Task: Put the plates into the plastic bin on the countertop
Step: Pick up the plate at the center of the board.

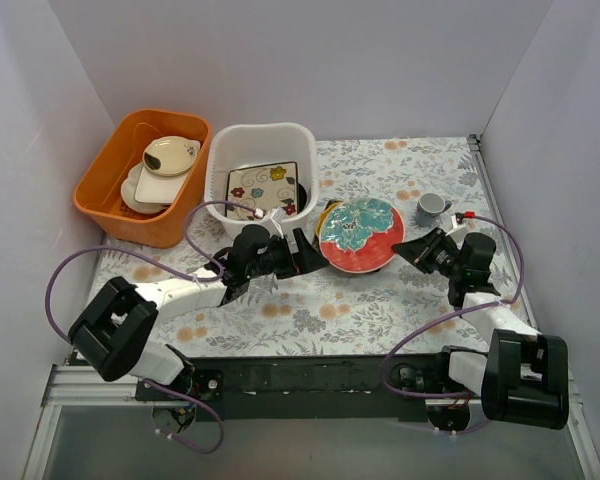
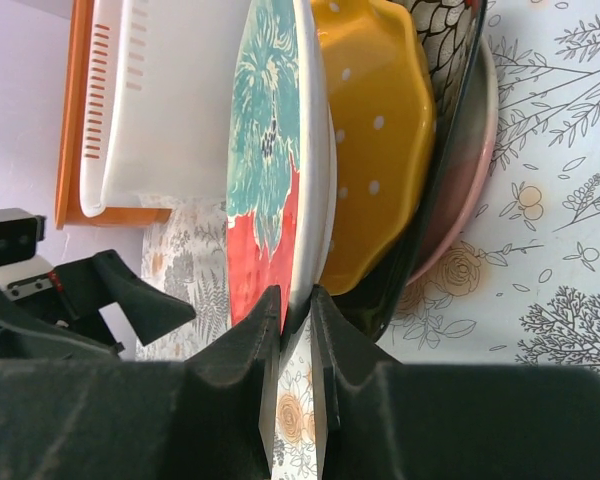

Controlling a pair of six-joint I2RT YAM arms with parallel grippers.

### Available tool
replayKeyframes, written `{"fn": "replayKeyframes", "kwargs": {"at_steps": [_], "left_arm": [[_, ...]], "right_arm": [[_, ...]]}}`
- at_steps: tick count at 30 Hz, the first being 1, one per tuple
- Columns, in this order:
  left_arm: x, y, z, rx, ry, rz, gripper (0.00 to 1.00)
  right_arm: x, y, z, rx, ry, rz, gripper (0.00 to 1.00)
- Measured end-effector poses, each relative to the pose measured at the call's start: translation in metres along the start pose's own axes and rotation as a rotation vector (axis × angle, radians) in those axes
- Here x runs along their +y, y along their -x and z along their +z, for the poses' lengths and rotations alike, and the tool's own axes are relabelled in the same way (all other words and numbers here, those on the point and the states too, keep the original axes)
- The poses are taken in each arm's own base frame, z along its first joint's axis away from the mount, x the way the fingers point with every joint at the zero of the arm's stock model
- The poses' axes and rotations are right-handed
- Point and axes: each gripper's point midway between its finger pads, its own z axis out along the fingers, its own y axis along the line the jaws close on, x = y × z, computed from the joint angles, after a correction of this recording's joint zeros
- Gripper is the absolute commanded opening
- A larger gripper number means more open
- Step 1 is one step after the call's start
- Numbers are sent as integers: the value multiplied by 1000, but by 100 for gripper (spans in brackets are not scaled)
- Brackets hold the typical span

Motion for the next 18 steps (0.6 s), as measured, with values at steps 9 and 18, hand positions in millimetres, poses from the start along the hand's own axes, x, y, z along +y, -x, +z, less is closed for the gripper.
{"fn": "replayKeyframes", "kwargs": {"at_steps": [9,18], "left_arm": [[14,-6,24,-7,-12,-66,84],[18,-3,44,-46,-65,-88,72]], "right_arm": [[4,-10,-7,9,21,17,1],[6,-22,-12,30,55,61,1]]}}
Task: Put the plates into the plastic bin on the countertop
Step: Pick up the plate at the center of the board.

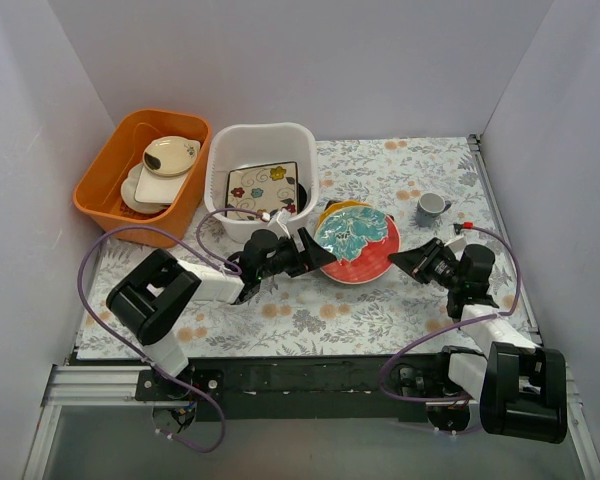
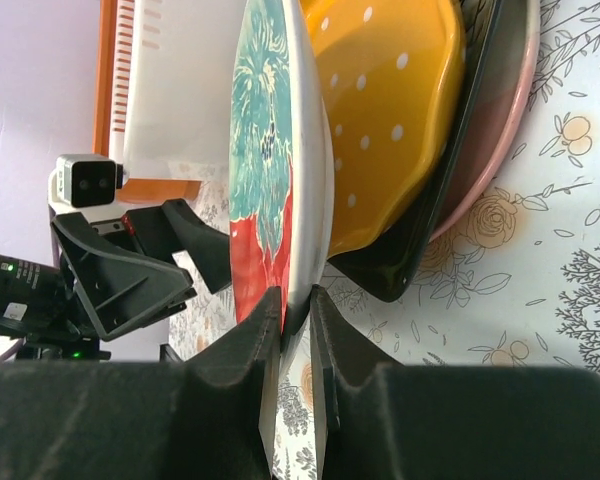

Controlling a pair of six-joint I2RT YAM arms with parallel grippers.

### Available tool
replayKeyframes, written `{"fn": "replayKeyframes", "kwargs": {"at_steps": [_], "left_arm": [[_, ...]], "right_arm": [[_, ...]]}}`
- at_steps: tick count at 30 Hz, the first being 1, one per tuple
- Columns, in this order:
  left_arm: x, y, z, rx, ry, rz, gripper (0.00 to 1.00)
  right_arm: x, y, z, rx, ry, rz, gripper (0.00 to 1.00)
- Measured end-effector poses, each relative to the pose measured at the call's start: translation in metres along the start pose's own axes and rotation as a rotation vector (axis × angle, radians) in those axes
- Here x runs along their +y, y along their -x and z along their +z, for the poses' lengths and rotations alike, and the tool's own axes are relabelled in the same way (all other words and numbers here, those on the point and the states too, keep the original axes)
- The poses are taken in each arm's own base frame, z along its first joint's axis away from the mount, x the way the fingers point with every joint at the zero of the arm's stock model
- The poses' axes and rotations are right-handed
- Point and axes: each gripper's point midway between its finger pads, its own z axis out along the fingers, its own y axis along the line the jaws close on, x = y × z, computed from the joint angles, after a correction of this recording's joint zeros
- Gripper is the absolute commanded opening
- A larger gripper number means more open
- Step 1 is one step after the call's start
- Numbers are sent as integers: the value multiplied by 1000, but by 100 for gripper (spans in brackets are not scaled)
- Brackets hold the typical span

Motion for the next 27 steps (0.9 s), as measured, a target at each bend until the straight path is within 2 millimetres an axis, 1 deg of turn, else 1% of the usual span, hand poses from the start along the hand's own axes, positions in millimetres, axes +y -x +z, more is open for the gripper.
{"fn": "replayKeyframes", "kwargs": {"at_steps": [3,6,13,17,22,25,27], "left_arm": [[-3,2,3,-11,-20,-6,58],[-1,4,7,-20,-23,8,55],[-1,9,13,-47,-43,20,56],[-1,10,14,-56,-54,24,59],[-2,12,16,-69,-66,28,59],[-2,13,17,-74,-73,29,63],[-3,13,17,-74,-75,27,63]], "right_arm": [[1,-2,-2,3,8,5,1],[0,-3,-4,-4,7,7,1],[2,1,-5,-22,18,17,1],[3,-2,-6,-27,35,41,1],[3,-6,-7,-26,44,70,1],[5,-7,-8,-26,51,70,1],[7,-8,-9,-20,61,70,1]]}}
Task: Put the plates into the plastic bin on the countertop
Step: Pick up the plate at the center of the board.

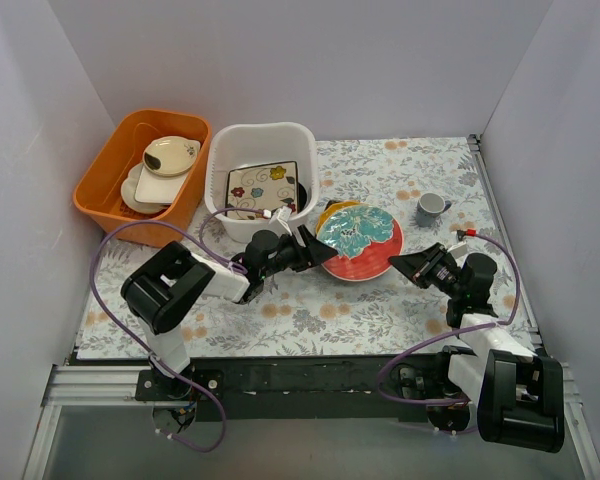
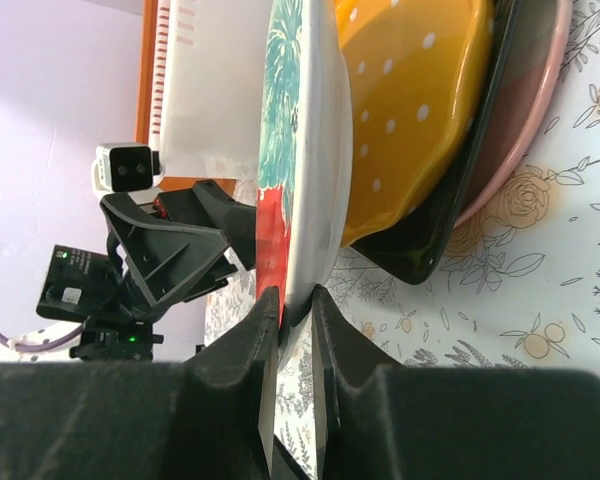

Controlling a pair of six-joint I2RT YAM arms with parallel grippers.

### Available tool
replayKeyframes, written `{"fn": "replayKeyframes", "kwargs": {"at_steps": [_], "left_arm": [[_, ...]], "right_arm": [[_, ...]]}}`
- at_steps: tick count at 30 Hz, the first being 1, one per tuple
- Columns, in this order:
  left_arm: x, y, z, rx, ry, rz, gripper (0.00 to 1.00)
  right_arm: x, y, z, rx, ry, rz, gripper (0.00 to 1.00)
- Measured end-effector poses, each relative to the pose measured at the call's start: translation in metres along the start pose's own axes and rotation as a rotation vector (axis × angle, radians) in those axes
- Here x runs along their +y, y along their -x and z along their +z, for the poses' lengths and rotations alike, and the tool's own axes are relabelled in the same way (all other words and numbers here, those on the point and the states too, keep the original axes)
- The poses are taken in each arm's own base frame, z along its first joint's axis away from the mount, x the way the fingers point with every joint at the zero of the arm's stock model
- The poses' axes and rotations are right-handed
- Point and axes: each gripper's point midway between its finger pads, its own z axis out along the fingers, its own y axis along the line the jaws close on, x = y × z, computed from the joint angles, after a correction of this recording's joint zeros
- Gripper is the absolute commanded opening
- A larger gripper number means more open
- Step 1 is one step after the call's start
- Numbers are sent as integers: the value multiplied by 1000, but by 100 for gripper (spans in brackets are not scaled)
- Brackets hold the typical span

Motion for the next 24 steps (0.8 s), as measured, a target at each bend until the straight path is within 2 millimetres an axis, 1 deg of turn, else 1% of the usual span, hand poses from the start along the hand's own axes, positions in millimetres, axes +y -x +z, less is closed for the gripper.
{"fn": "replayKeyframes", "kwargs": {"at_steps": [2,6,7,9,10,13,14,18,24], "left_arm": [[0,0,1,-1,-4,1,63],[-1,0,1,-5,-13,2,51],[-2,0,1,-6,-14,0,43],[-2,1,2,-7,-16,0,35],[-2,1,2,-7,-19,-1,25],[-4,1,2,-9,-27,-9,9],[-6,2,2,-13,-32,-19,0],[-17,10,0,-27,-77,-91,0],[-19,9,-2,-18,-76,-99,0]], "right_arm": [[2,-1,0,6,7,4,1],[5,-4,-1,23,21,10,1],[5,-4,-1,27,23,12,1],[7,-5,-2,33,29,15,1],[8,-6,-2,35,32,18,1],[12,-6,-3,37,47,13,1],[11,-6,-3,36,46,13,1],[4,-10,-5,43,26,15,1],[2,-12,-5,51,28,9,1]]}}
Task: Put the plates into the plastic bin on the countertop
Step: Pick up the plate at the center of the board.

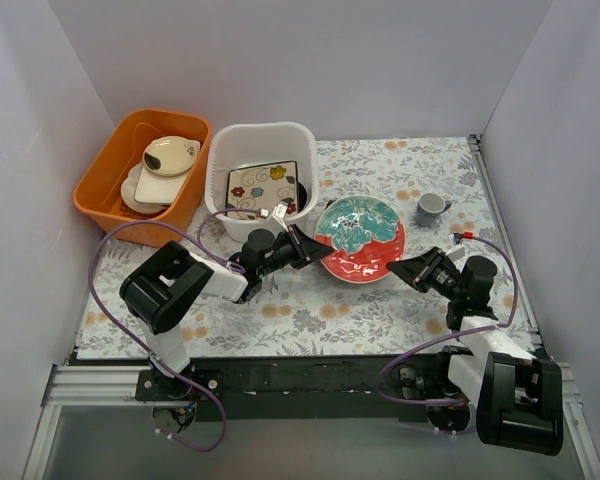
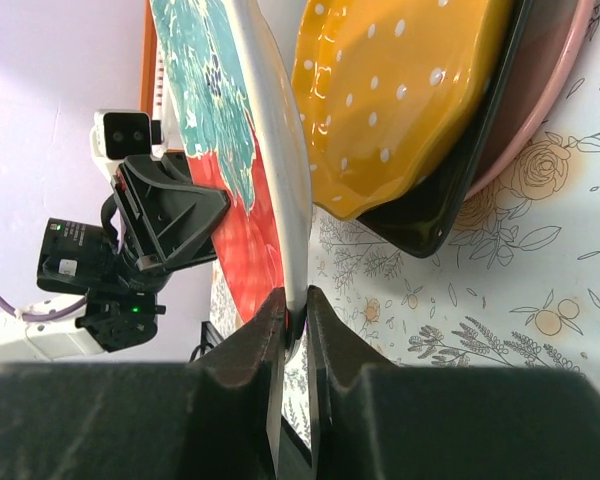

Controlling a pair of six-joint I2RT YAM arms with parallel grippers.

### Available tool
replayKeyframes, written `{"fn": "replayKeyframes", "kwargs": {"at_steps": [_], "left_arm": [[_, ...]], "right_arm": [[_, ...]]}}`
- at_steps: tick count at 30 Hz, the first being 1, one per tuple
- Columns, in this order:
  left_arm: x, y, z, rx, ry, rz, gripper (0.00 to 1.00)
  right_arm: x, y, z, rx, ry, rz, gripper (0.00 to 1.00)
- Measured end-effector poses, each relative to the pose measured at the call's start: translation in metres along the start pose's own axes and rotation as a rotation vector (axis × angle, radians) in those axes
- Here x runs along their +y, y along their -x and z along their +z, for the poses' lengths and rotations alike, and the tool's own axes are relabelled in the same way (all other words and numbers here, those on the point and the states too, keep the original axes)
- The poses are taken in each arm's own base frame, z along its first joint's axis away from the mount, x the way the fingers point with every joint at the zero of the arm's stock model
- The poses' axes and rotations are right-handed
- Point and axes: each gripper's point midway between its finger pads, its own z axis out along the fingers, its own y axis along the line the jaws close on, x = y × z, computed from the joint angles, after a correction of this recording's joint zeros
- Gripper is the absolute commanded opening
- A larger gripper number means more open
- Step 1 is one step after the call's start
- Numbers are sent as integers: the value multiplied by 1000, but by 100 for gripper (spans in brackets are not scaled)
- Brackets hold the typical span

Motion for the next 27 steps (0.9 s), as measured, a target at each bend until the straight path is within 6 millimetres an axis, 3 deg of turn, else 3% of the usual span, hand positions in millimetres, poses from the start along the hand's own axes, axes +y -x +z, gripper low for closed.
{"fn": "replayKeyframes", "kwargs": {"at_steps": [5,12,14,18,21,27], "left_arm": [[1,-1,-2,9,18,-7,0],[4,-3,-3,15,30,0,0],[5,-3,-3,17,33,5,0],[6,-3,-3,17,39,14,0],[8,-4,-3,19,46,21,0],[10,-6,-4,26,62,30,0]], "right_arm": [[0,-2,0,8,2,1,1],[-7,-6,1,30,-12,19,12],[-9,-7,2,39,-15,25,17],[-10,-8,3,53,-5,21,43],[-6,-10,4,70,23,10,57],[1,-13,3,91,59,-17,67]]}}
